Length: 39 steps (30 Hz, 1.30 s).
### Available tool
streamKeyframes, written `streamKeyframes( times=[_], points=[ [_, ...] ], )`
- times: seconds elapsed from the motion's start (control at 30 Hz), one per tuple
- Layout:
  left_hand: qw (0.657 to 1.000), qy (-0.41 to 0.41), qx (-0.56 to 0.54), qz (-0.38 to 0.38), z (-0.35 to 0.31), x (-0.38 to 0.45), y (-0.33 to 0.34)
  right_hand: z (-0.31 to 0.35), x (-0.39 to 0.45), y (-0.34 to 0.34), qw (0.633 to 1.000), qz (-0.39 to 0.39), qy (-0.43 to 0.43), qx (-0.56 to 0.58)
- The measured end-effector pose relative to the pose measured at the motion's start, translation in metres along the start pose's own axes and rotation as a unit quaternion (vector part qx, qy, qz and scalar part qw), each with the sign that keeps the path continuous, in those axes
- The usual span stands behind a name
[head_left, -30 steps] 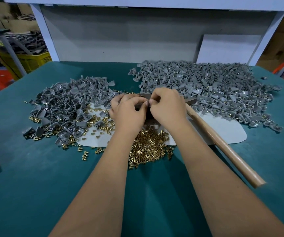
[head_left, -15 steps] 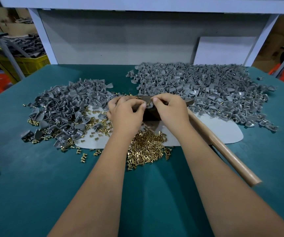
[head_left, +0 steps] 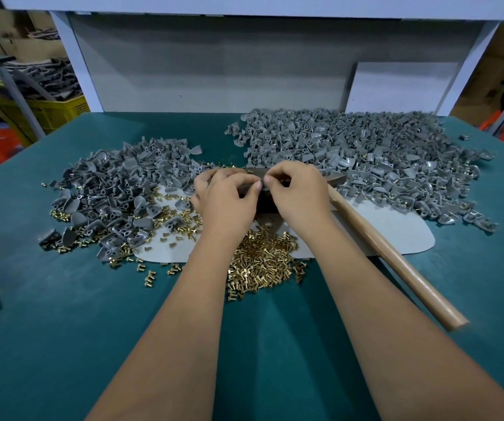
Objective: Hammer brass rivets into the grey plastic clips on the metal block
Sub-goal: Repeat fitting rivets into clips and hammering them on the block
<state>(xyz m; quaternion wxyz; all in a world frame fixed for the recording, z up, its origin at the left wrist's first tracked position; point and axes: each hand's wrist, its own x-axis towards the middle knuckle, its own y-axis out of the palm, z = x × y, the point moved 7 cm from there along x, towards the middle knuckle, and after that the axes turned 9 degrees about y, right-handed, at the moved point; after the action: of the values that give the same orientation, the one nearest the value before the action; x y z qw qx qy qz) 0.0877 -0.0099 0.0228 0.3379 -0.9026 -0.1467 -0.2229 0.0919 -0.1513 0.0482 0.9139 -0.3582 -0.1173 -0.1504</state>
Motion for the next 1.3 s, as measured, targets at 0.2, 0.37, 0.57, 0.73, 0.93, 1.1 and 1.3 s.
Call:
streamKeyframes(
  times=[0.2,0.37,0.57,0.73,0.93,1.1,1.3],
  points=[
    [1.0,0.005,0.014,-0.002,-0.001,0.0,0.0,0.001,-0.001,0.0,1.0,0.004,0.007,0.02],
    [1.0,0.01,0.026,-0.005,-0.002,-0.002,-0.001,-0.003,-0.002,0.002,0.998,-0.002,0.039,0.053],
    [0.999,0.008,0.03,-0.009,-0.001,-0.003,0.0,-0.003,-0.002,0.002,0.999,-0.015,0.034,0.029],
    [1.0,-0.001,0.018,-0.007,-0.001,-0.002,0.0,-0.002,0.003,0.002,0.998,-0.002,0.058,-0.011],
    [1.0,0.0,0.012,0.002,0.001,-0.001,0.003,-0.002,-0.005,0.001,0.999,-0.003,0.044,0.031],
    [1.0,-0.008,0.0,0.004,0.003,0.001,0.003,-0.005,-0.008,0.001,0.997,0.009,0.027,0.074],
    [0.999,-0.033,-0.03,0.005,0.004,0.001,0.002,-0.014,-0.009,-0.011,0.984,-0.029,0.072,0.158]
  ],
)
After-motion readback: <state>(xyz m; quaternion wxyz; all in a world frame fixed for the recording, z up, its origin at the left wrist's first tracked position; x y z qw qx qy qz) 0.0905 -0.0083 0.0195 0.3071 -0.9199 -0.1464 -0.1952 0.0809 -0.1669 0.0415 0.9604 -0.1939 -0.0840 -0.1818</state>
